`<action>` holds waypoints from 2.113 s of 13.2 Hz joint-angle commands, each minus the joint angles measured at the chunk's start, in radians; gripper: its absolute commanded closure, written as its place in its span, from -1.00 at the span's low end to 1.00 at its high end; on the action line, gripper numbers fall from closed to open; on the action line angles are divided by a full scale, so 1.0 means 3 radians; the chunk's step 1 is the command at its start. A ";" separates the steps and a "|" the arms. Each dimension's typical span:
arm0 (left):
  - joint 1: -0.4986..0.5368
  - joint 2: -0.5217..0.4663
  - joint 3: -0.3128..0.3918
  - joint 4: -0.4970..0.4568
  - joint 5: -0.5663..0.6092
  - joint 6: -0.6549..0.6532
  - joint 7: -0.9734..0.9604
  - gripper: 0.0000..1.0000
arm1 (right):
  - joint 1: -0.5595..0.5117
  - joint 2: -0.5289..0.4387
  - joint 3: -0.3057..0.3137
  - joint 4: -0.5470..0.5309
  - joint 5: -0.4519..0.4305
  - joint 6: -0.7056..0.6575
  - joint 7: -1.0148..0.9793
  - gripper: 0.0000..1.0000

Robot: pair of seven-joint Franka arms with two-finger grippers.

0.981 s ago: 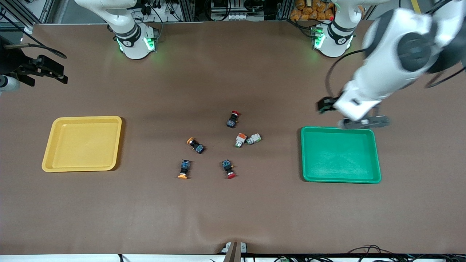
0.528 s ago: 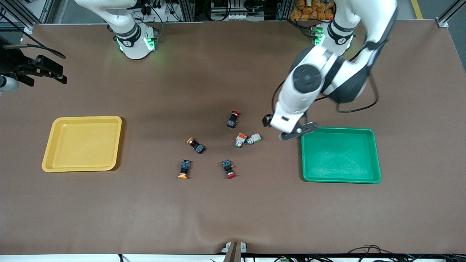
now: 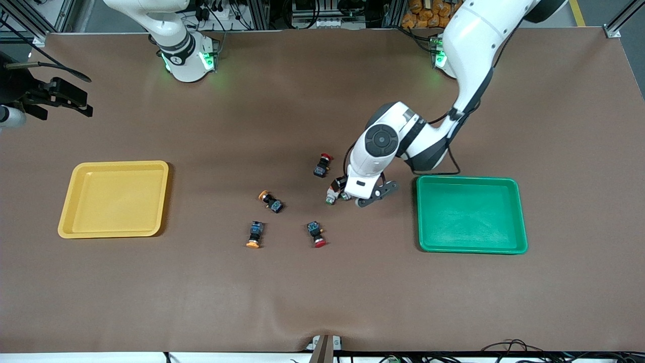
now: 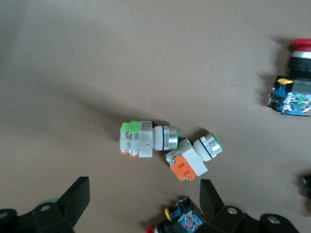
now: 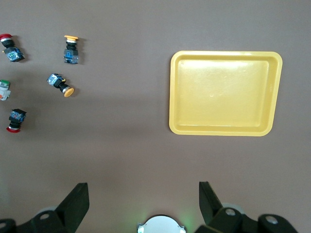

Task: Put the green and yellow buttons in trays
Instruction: 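Lower the left gripper and grasp a green-capped button, then move the green button into the green tray while the right gripper advances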

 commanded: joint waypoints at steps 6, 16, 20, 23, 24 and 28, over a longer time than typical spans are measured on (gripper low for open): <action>-0.0027 0.0285 0.0035 0.0074 0.0206 0.0195 -0.0136 -1.00 | -0.0021 0.0420 0.0037 0.0034 0.0057 -0.0062 -0.0019 -1.00; -0.0027 0.0454 0.0096 0.0079 0.0365 0.0507 -0.0295 -1.00 | 0.0050 0.0462 0.0042 0.0044 0.0507 -0.0037 0.0026 -1.00; -0.0021 0.0443 0.0112 0.0074 0.0370 0.0507 -0.0295 -1.00 | 0.0265 0.0467 0.0052 0.0069 0.0578 0.0330 0.0037 -1.00; -0.0027 0.0428 0.0112 0.0054 0.0370 0.0502 -0.0305 -1.00 | 0.0367 0.0609 0.0057 0.0069 0.0925 0.0647 0.0026 -1.00; -0.0047 0.0443 0.0112 0.0054 0.0370 0.0502 -0.0305 -0.85 | 0.0413 0.0630 0.0057 0.0069 0.0977 0.0780 0.0031 -1.00; -0.0073 0.0438 0.0112 0.0049 0.0370 0.0476 -0.0326 0.16 | 0.0719 0.0798 0.0057 0.0059 0.0982 0.1546 0.0036 -1.00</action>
